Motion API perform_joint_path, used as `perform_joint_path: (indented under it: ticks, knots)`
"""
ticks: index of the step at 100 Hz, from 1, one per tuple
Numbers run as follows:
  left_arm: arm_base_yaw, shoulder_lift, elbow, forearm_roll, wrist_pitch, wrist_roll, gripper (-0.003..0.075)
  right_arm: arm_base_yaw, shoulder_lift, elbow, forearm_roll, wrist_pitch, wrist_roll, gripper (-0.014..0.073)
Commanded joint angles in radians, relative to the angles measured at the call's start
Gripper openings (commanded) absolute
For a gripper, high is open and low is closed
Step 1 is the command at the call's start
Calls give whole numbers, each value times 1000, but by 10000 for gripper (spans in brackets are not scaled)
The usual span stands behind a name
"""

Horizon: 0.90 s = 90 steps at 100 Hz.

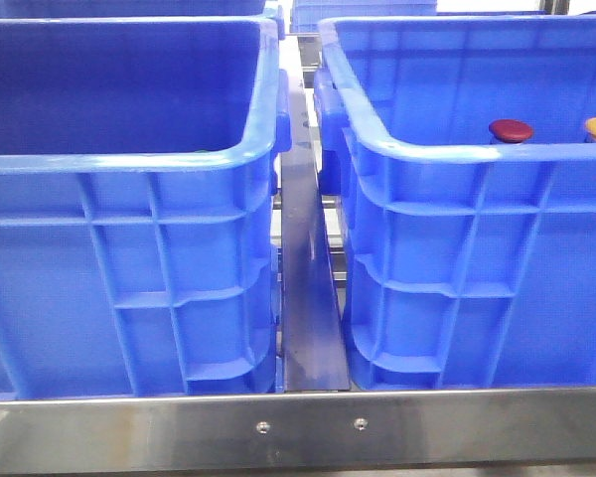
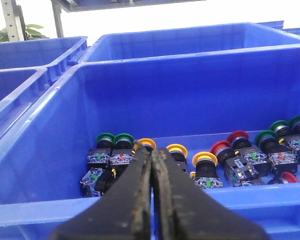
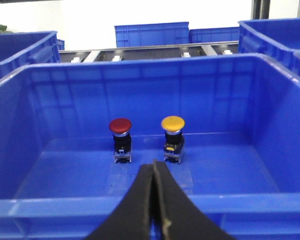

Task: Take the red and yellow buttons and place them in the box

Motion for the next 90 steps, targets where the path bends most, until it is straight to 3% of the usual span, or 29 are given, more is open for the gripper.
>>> perform_joint_path:
  ticks: [1, 25, 90]
  knots:
    - [1, -32, 47, -9, -81, -3, -19, 14, -26, -13, -14, -106, 3, -69]
    - [1, -32, 47, -9, -81, -3, -19, 33, -26, 58, -15, -204, 3, -69]
    - [1, -32, 47, -9, -81, -3, -19, 33, -26, 56, -15, -233, 3, -69]
